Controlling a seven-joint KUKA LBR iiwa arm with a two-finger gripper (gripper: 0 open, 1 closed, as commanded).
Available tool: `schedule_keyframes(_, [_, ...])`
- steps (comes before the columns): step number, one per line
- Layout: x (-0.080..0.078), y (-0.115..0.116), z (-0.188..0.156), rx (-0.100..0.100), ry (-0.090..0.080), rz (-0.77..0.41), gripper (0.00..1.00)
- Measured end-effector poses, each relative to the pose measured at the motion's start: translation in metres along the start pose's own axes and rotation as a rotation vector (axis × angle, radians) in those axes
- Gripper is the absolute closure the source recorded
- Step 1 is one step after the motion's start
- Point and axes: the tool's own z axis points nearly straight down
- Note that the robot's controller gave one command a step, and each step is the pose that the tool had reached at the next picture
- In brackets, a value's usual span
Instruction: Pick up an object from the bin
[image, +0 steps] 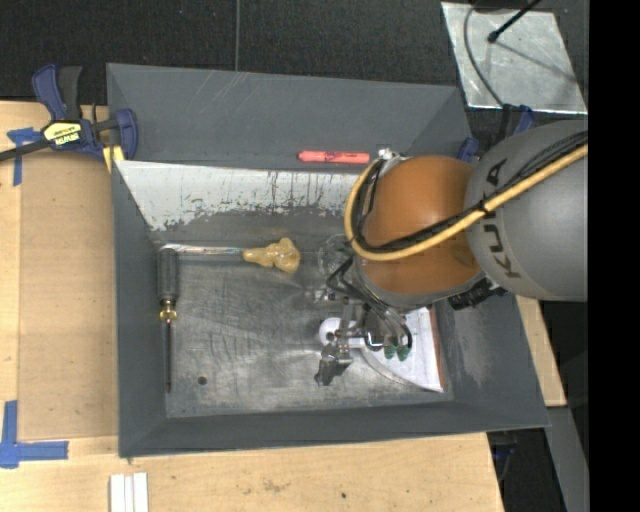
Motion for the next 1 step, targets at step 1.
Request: schedule_keyframes(1, [-0.0017, -0.0001, -0.0042, -0.001, -0.008, 0.002, 0.00])
